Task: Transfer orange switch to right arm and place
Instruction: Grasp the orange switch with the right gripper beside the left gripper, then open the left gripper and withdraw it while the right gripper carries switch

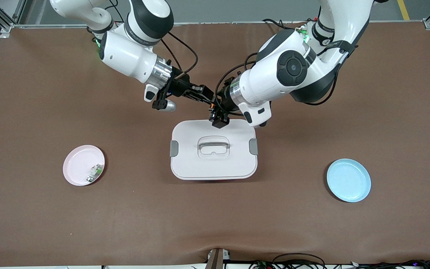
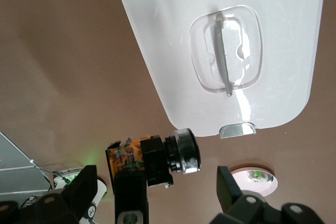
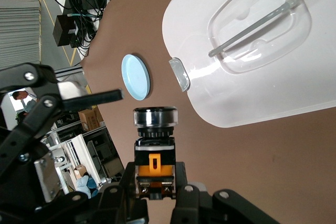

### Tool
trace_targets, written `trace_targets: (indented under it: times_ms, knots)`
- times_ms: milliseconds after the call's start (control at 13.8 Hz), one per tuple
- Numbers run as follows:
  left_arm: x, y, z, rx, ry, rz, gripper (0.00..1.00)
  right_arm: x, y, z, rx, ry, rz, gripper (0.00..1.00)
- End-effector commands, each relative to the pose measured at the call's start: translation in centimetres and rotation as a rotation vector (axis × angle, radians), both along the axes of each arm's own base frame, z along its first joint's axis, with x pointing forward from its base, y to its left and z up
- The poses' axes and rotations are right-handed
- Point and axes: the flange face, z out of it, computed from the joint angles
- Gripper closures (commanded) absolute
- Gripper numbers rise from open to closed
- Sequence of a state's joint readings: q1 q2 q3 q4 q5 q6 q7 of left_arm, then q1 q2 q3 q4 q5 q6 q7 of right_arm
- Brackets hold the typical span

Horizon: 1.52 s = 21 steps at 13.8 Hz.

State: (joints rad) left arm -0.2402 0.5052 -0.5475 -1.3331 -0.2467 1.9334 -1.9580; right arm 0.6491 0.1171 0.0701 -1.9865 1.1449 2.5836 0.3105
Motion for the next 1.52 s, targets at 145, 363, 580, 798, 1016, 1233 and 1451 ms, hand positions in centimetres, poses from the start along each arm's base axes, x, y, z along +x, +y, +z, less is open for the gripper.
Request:
trace_targets:
  times_ms: [145, 363, 580, 798, 1016, 1233, 1451]
  knots:
    - [0.6, 1.0, 1.4, -0.008, -0.014, 0.016, 0.00, -0.3, 0.0, 0.4, 0.017, 0.009, -0.020, 1.00]
    - [1.0, 3.0, 3.1, 0.041, -0.078, -0.007, 0.00, -0.2, -0.1, 0.6, 0.019, -0.002, -0.014, 1.00]
    - [0.5, 5.0, 5.3, 0.134, -0.181, -0.137, 0.00, -0.3, -0.4, 1.1, 0.018, -0.013, 0.000, 1.00]
    - [1.6, 9.4, 6.5, 0.187, -0.226, -0.259, 0.00, -1.0, -1.5, 2.2, 0.011, -0.070, 0.030, 1.00]
    - [2.5, 14.0, 8.5, 0.193, -0.296, -0.428, 0.00, -2.1, -2.8, 2.6, -0.014, -0.128, 0.099, 1.00]
    - [3.5, 18.3, 9.7, 0.185, -0.360, -0.600, 0.00, -1.7, -4.4, 3.0, -0.125, -0.186, 0.226, 1.00]
    - [4.1, 22.1, 10.2, 0.263, -0.399, -0.801, 0.00, -0.1, -7.0, 3.9, -0.271, -0.211, 0.373, 1.00]
